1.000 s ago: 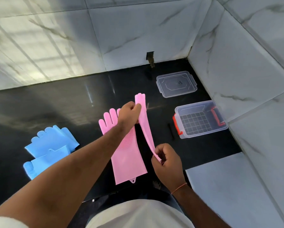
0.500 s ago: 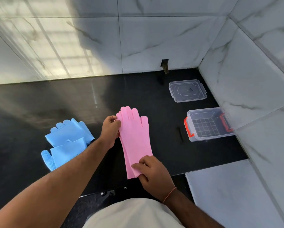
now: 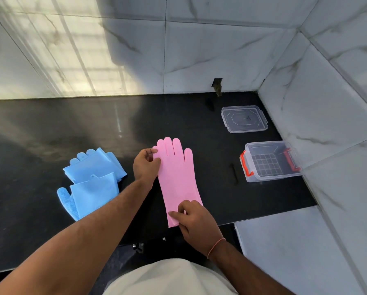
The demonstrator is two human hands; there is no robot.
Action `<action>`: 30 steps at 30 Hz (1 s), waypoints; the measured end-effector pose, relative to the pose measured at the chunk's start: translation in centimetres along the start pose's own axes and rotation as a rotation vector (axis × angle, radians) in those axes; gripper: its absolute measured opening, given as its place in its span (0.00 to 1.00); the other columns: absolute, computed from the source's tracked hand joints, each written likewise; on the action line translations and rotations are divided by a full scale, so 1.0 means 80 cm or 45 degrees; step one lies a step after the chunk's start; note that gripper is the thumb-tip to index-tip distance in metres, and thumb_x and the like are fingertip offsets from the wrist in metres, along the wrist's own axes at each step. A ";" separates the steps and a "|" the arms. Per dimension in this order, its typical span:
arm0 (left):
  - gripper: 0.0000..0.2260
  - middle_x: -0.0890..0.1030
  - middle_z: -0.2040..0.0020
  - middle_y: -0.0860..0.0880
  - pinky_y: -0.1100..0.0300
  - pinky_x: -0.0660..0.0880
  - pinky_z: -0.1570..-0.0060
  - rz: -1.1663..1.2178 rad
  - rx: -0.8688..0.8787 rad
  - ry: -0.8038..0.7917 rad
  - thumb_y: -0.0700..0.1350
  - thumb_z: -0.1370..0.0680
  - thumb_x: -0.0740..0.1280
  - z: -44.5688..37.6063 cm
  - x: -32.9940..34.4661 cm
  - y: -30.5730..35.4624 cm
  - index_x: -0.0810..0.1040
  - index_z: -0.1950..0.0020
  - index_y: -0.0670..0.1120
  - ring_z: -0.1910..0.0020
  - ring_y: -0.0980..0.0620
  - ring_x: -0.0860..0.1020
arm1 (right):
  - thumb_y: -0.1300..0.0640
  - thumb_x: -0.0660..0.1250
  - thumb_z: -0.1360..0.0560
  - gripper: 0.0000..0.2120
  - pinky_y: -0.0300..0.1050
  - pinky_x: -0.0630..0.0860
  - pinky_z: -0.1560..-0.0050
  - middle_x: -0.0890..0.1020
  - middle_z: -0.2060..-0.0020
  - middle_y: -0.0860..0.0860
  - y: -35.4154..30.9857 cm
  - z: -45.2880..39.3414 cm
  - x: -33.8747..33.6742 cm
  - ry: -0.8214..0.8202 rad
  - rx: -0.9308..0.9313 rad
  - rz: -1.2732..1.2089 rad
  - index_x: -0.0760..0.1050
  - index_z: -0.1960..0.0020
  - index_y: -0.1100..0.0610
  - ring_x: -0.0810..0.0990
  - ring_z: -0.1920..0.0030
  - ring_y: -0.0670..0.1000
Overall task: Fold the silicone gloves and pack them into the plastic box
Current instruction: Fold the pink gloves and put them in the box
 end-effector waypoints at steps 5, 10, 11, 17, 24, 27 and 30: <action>0.15 0.85 0.33 0.48 0.49 0.80 0.30 -0.241 0.199 -0.054 0.40 0.19 0.76 0.003 -0.007 0.004 0.84 0.32 0.49 0.37 0.49 0.84 | 0.64 0.75 0.25 0.16 0.50 0.81 0.64 0.82 0.54 0.51 0.006 0.007 0.005 -0.026 -0.081 0.098 0.87 0.39 0.55 0.79 0.58 0.54; 0.19 0.83 0.30 0.47 0.45 0.80 0.30 -0.178 0.128 -0.172 0.40 0.19 0.75 0.001 -0.014 -0.001 0.78 0.29 0.49 0.35 0.47 0.83 | 0.64 0.74 0.24 0.18 0.50 0.84 0.56 0.83 0.47 0.50 0.015 0.012 0.014 -0.121 -0.131 0.095 0.85 0.35 0.53 0.80 0.51 0.53; 0.20 0.82 0.30 0.47 0.44 0.80 0.29 -0.182 0.144 -0.191 0.39 0.18 0.75 0.002 -0.016 -0.001 0.78 0.28 0.49 0.34 0.46 0.82 | 0.64 0.73 0.24 0.20 0.49 0.85 0.52 0.83 0.44 0.50 0.018 0.013 0.014 -0.156 -0.123 0.063 0.84 0.34 0.53 0.80 0.48 0.53; 0.33 0.80 0.26 0.48 0.44 0.81 0.31 -0.324 0.381 -0.233 0.41 0.20 0.78 0.013 -0.025 -0.004 0.69 0.19 0.51 0.34 0.47 0.82 | 0.66 0.65 0.26 0.25 0.40 0.78 0.34 0.80 0.39 0.47 0.061 0.016 -0.015 -0.098 0.262 -0.211 0.82 0.31 0.51 0.78 0.41 0.47; 0.35 0.75 0.20 0.47 0.48 0.75 0.24 -0.090 0.195 -0.285 0.30 0.18 0.66 -0.003 -0.031 -0.019 0.59 0.13 0.46 0.30 0.51 0.81 | 0.62 0.68 0.18 0.13 0.44 0.82 0.36 0.83 0.43 0.45 0.121 -0.021 -0.036 0.057 0.828 -0.436 0.84 0.36 0.52 0.81 0.49 0.42; 0.37 0.76 0.21 0.48 0.50 0.77 0.26 -0.121 0.207 -0.321 0.28 0.19 0.67 -0.007 -0.032 -0.021 0.60 0.13 0.45 0.32 0.53 0.81 | 0.56 0.69 0.17 0.12 0.46 0.81 0.34 0.84 0.40 0.48 0.141 -0.063 -0.035 0.076 0.968 -0.526 0.83 0.34 0.52 0.81 0.46 0.44; 0.37 0.76 0.21 0.48 0.48 0.77 0.26 -0.148 0.233 -0.313 0.33 0.19 0.73 -0.006 -0.032 -0.022 0.61 0.13 0.45 0.30 0.51 0.80 | 0.52 0.70 0.17 0.13 0.46 0.77 0.36 0.86 0.38 0.48 0.156 -0.102 -0.029 0.056 1.093 -0.552 0.83 0.34 0.52 0.79 0.45 0.45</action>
Point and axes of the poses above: each hand's wrist, its own z-axis away from the middle knuckle, its own x-axis out of the palm, y = z × x, the point moved 4 cm from there along -z, towards the middle knuckle
